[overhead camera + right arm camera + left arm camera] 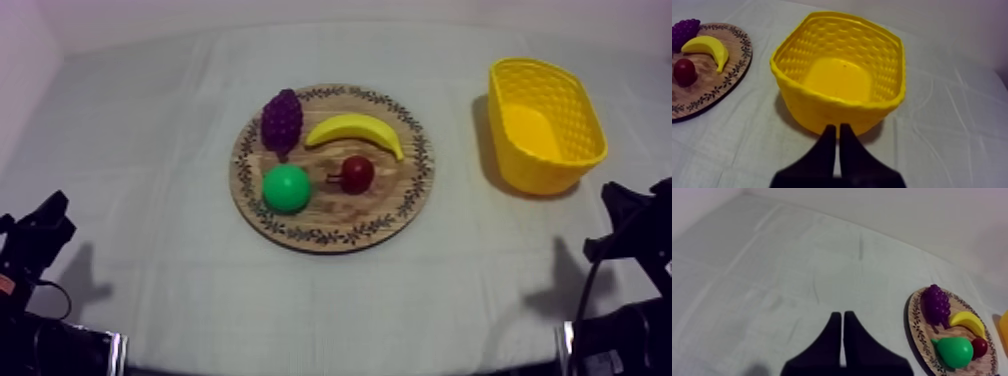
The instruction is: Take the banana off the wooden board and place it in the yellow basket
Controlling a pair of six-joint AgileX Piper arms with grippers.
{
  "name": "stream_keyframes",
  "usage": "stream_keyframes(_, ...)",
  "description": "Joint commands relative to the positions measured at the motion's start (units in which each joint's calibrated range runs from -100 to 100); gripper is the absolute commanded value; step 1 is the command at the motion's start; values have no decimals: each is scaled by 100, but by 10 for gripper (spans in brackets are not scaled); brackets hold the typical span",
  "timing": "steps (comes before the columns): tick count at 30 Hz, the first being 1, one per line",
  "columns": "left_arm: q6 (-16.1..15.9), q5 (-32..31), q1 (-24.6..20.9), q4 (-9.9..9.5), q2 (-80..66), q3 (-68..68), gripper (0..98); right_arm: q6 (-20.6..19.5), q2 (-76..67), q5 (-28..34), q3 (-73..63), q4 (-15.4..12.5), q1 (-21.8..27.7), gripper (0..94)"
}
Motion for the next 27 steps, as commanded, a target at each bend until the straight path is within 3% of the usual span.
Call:
stream_keyframes(1,-1,-2,-1,2,-3,3,1,0,-1,-1,0,0,0,6)
stream_keyframes(10,-1,-2,-1,2,-3,3,1,26,-1,44,0,-6,-18,6)
stream_keyframes(15,0,-2,-1,2,-3,3,1,559,440,224,-439,-400,-11,6)
stream_keyframes(21,1,-2,-1,2,-3,3,1,953,2436,1120,-3008,-777,-63,6)
stream_keyframes(27,-1,-2,-1,2,-3,3,1,1068,4593,2073,-6138,-945,-119,6)
